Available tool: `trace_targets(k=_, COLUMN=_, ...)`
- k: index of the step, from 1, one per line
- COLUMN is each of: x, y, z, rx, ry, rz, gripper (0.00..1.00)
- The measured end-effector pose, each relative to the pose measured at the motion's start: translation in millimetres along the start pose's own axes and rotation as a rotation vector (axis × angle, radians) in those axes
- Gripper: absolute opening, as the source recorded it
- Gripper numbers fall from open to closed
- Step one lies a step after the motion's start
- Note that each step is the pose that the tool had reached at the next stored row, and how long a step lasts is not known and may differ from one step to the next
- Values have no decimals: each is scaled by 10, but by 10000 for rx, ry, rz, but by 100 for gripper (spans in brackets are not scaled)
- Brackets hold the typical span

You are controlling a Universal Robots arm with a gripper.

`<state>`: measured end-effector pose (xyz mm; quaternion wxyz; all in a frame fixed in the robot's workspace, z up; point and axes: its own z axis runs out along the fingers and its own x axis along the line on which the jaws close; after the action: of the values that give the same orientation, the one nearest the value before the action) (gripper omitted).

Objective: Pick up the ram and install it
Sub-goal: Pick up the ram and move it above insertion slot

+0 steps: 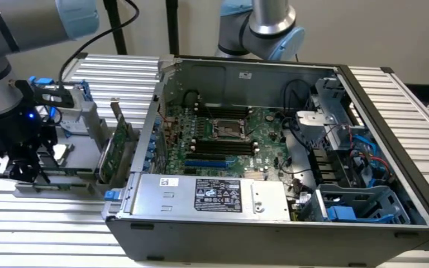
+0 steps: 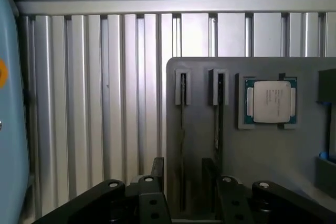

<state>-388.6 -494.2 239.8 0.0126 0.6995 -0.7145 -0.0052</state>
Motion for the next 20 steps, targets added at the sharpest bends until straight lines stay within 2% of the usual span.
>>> trace_targets(k=4, x=10, y=-8, z=72, rx=1, ry=-5, rz=0, gripper=100)
trace_targets(k=8, x=19, y=-9, z=146, rx=0, ry=-49, rz=-2, gripper=100)
trace_targets(k=10, x=21, y=-10, z=181, rx=-1, ry=-97, rz=-6, gripper=100)
trace_targets(k=15, x=22, y=-11, z=252, rx=-5, ry=-260, rz=-25, gripper=100)
trace_targets(k=20, x=25, y=-10, z=304, rx=-16, ry=-353, rz=-60, gripper=100)
